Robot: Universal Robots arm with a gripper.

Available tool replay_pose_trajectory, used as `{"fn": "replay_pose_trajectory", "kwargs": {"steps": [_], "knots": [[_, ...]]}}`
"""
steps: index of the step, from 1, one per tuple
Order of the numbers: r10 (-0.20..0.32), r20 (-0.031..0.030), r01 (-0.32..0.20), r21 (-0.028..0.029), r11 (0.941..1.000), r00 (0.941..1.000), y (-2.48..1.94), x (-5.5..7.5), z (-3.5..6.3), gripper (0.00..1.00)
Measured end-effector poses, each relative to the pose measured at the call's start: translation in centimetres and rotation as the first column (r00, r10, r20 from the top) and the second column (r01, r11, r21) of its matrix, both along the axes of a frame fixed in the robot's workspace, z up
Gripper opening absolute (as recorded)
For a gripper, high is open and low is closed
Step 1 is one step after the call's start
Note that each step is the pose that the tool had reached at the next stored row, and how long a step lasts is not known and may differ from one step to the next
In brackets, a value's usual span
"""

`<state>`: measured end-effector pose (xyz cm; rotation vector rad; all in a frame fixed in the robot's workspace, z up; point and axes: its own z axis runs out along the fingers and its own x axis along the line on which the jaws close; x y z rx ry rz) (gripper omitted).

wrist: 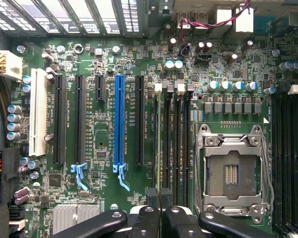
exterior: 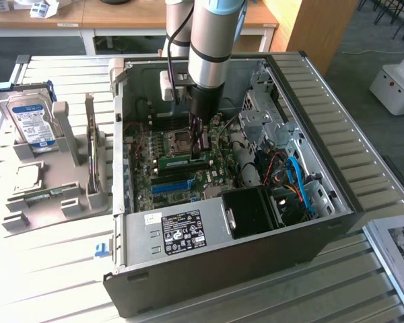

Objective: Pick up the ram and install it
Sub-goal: 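Insert the ram into the slot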

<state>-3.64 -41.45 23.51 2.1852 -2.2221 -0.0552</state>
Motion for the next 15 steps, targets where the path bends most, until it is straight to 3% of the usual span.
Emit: {"fn": "replay_pose_trajectory", "kwargs": {"steps": [15], "knots": [[0.0, 0.0, 0.0, -0.0001, 1.0, 1.0, 0.0, 0.02, -0.21, 0.12]]}}
